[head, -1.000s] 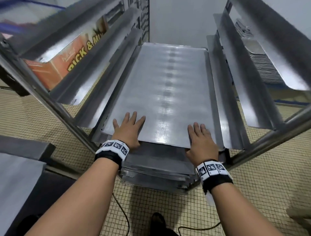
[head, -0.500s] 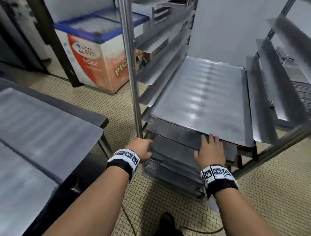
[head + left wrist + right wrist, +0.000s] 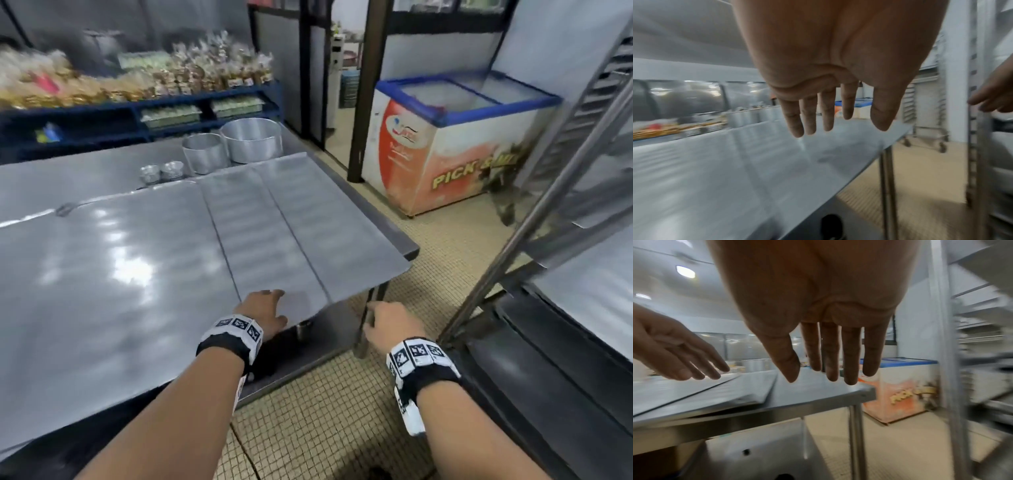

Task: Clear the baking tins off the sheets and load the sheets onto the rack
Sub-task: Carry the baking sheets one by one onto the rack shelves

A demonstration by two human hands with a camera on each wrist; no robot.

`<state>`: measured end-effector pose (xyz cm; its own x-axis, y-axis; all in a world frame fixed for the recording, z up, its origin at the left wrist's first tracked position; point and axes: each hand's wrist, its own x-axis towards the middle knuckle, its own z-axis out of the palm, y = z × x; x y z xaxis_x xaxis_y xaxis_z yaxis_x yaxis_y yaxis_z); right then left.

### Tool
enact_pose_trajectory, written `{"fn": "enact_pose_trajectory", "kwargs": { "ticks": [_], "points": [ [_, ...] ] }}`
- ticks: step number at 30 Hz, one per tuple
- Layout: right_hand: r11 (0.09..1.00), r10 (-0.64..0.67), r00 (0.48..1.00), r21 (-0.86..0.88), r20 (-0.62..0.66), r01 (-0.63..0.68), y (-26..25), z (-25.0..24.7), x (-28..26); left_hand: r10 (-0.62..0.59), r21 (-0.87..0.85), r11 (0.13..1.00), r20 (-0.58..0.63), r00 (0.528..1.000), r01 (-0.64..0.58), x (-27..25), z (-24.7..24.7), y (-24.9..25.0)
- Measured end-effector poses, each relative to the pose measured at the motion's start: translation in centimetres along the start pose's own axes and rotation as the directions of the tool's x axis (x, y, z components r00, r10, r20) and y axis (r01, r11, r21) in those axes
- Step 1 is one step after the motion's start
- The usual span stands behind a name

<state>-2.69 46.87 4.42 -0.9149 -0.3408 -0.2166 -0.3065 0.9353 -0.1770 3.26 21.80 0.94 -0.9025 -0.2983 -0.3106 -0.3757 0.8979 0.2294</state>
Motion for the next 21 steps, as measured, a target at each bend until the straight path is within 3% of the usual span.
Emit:
{"fn": "enact_pose_trajectory", "kwargs": {
  "ticks": [3,7,9,11,14,18,21],
  "points": [
    [0.986,-0.16,0.986,-0.033,0.039,0.162,-6.0,1.1,1.1,-0.252,-0.042,0.967,-0.036,0.967,0.251,-3.4,1.0,-7.1],
    [0.944,-0.321,0.939,-0.037,0.124,0.328,-12.8,3.0,2.0,-0.573,-0.083,0.816,0.007,0.82,0.571,-8.4,3.1,-13.1],
    [0.93,-0.363,0.917,0.006,0.169,0.367,-15.4,4.2,2.1,-0.64,-0.094,0.764,0.015,0.768,0.639,-10.4,4.4,-14.8],
    [0.915,-0.403,0.896,0.053,0.186,0.401,-17.4,5.3,2.1,-0.625,-0.108,0.77,0.064,0.778,0.628,-11.8,5.7,-15.3],
    [0.922,-0.359,0.909,0.229,0.211,0.311,-19.7,6.9,2.3,-0.614,-0.087,0.781,0.07,0.786,0.618,-12.9,6.6,-14.5],
    [0.85,-0.159,0.953,0.527,0.256,0.0,-21.4,9.0,3.8,-0.602,-0.024,0.797,-0.099,0.792,0.603,-13.4,6.1,-13.4],
    [0.818,-0.106,0.957,0.571,0.269,-0.07,-21.8,9.4,4.8,-0.576,0.033,0.811,-0.121,0.808,0.584,-14.1,4.7,-13.0]
  ]
}}
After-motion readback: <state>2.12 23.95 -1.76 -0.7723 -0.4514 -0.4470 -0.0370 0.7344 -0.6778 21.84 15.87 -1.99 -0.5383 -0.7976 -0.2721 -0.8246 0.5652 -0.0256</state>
